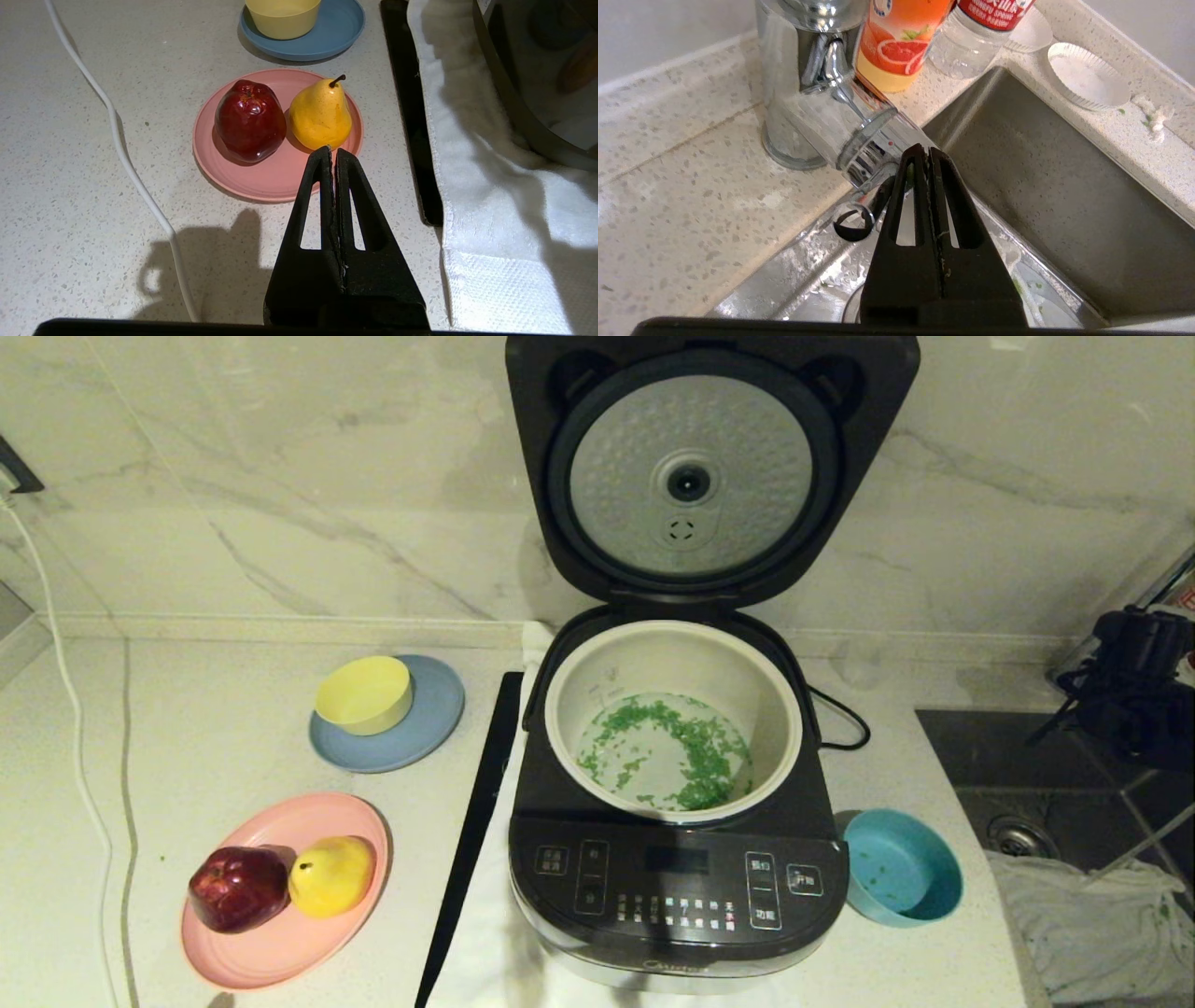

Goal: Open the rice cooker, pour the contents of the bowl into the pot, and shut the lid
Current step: Turn off the tap

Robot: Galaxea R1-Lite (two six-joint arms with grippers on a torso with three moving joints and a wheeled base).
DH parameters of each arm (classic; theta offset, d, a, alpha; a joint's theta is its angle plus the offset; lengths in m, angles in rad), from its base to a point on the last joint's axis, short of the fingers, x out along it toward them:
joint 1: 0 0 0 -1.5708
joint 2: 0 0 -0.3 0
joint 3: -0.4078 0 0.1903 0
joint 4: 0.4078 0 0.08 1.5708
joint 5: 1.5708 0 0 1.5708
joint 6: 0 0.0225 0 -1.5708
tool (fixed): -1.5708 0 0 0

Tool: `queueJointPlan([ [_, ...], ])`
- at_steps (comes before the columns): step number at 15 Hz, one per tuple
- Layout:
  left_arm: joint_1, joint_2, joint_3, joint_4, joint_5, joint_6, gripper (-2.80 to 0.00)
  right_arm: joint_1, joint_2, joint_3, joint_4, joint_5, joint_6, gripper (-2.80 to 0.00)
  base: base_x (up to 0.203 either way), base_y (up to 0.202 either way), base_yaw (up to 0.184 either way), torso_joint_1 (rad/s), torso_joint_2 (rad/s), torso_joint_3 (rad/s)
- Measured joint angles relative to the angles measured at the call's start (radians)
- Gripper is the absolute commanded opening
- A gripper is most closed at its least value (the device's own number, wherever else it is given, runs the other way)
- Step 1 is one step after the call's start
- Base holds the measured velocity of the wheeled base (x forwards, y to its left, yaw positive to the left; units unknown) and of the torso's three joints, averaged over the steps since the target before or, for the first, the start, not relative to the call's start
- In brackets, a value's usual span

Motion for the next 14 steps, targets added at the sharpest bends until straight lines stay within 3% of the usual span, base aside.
queueJointPlan([
  [9, 0.0, 0.0, 0.0, 0.0, 0.0, 0.0, -2.8, 0.034, -0.033, 0.005, -0.004, -0.025, -0.036, -2.8, 0.0, 0.0, 0.0, 0.0, 0.0, 0.0],
  [14, 0.0, 0.0, 0.0, 0.0, 0.0, 0.0, -2.8, 0.073, -0.271, 0.224, -0.044, 0.023, -0.03, -2.8, 0.0, 0.0, 0.0, 0.0, 0.0, 0.0],
])
